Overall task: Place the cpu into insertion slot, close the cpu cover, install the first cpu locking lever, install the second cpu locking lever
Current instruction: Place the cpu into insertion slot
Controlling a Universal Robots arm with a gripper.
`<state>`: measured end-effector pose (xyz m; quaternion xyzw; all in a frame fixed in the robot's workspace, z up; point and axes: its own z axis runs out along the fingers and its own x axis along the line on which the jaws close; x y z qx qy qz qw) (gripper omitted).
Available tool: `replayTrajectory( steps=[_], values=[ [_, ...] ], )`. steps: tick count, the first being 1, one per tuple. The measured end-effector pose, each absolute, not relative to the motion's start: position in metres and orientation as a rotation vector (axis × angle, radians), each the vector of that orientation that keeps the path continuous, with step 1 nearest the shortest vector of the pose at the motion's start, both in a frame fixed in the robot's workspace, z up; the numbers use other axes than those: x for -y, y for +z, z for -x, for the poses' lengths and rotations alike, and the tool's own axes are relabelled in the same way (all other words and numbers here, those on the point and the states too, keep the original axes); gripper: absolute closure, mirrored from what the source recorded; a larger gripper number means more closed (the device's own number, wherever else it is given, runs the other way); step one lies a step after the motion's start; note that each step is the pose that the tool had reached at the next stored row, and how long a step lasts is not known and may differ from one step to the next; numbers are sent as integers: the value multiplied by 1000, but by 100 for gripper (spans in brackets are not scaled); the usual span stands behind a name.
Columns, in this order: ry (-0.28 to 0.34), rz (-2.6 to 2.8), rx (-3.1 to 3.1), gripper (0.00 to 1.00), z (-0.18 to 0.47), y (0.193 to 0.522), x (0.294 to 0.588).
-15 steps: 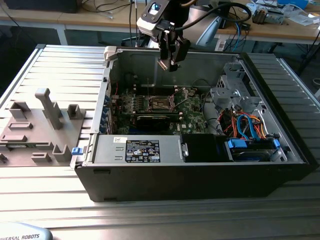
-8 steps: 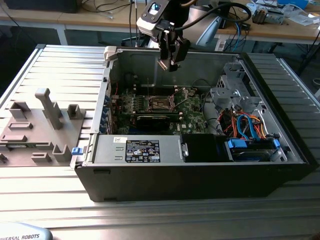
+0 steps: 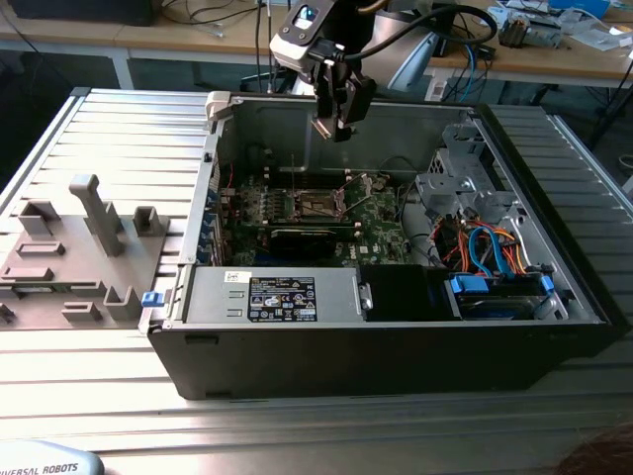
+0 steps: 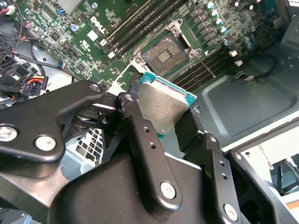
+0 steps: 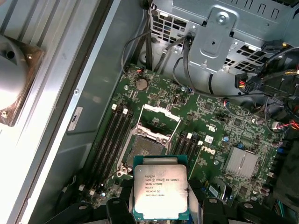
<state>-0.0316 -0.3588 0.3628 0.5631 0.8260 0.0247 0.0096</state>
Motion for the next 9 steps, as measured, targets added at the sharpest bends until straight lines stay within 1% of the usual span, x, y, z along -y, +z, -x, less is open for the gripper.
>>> replayTrajectory(
  steps=[9],
  values=[
    [77,-1763,-2576,46,32,363,359]
  ],
)
